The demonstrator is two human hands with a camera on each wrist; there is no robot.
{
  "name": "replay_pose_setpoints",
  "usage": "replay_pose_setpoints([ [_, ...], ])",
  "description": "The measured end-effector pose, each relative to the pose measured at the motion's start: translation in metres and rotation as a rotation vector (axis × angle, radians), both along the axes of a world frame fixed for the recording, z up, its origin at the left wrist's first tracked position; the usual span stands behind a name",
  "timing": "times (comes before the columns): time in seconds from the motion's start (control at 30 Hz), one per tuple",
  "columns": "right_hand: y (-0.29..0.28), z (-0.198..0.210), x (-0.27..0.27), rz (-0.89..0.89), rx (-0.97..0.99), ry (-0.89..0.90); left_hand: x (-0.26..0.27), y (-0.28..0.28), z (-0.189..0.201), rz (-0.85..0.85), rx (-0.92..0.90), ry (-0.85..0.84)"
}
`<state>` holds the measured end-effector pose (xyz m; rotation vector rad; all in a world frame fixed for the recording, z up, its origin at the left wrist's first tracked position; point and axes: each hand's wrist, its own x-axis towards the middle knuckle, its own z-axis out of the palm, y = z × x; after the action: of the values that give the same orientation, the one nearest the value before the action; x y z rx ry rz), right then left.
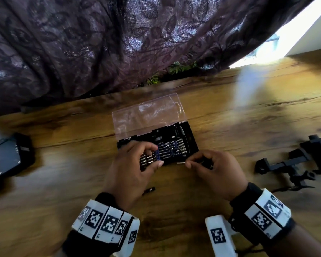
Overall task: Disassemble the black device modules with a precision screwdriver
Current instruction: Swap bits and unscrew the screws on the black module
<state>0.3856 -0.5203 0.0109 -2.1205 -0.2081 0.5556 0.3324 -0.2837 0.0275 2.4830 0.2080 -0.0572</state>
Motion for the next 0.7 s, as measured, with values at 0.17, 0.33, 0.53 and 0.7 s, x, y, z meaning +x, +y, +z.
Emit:
replay_pose_setpoints([
  [0.17, 0.002, 0.003, 0.012, -0.048, -0.009, -0.047, 0.016, -0.002, -0.008, -0.054, 0.147, -0.004],
  [0.33, -0.002, 0.006, 0.017, -0.062, -0.006, -0.069, 0.023, -0.007, -0.010, -0.080, 0.149, 0.053],
  [0.53, -0.008, 0.004, 0.017, -0.060, -0.003, -0.095, 0.024, -0.007, -0.012, -0.063, 0.128, 0.056],
  [0.7, -0.005, 0.005, 0.016, -0.054, 0.000, -0.091, 0.022, -0.009, -0.016, -0.045, 0.112, 0.045],
])
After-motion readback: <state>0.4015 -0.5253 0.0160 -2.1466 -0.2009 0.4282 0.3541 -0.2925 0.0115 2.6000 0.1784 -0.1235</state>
